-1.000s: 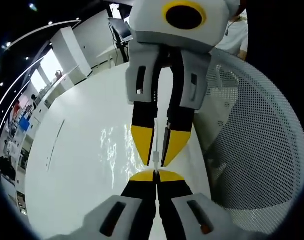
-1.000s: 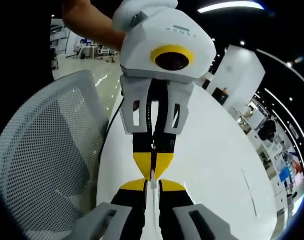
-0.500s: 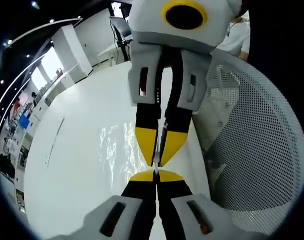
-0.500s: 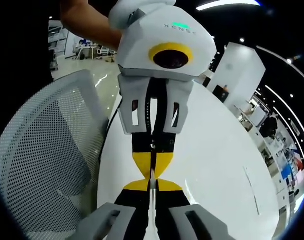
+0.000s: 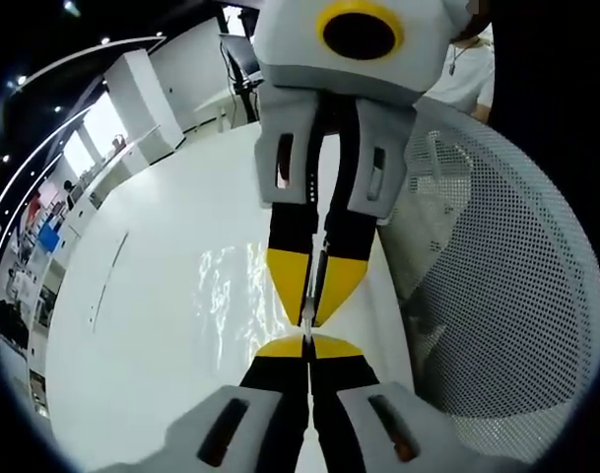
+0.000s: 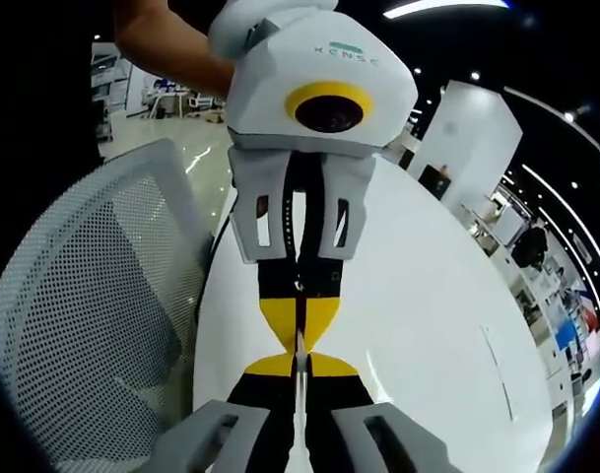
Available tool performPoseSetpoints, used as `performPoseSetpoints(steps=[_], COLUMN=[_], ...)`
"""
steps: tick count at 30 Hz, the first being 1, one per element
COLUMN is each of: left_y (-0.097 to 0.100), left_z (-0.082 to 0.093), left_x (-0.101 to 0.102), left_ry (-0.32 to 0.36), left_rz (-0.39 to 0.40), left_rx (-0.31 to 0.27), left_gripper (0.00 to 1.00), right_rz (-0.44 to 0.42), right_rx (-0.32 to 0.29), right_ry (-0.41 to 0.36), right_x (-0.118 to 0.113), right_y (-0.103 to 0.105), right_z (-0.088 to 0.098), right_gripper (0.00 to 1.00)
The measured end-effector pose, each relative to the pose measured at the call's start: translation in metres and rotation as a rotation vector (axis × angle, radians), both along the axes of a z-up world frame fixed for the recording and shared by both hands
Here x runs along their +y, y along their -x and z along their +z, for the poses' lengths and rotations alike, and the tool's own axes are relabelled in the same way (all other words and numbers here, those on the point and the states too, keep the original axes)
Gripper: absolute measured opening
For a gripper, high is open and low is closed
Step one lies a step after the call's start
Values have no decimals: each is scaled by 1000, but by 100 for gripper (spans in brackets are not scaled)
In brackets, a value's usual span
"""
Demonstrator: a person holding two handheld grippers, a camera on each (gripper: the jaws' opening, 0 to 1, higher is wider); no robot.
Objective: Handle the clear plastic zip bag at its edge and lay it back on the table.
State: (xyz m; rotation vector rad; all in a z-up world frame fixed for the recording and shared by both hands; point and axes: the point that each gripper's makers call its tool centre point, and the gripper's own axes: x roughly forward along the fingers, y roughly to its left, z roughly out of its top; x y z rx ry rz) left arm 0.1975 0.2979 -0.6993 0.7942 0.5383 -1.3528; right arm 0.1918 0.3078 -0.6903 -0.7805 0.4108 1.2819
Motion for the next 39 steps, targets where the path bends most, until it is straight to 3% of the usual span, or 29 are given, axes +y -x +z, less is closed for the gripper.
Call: performPoseSetpoints(steps=[39], left_y=[-4], left_z=[5], left_x=[8], left_ry=[13], left_rz=[32], left_rx=[19], left_gripper=[0], right_rz=[-25], right_rx=[19], right_ry=[-19], right_x=[1], right_y=[-3], right_z=[1], right_gripper=[0])
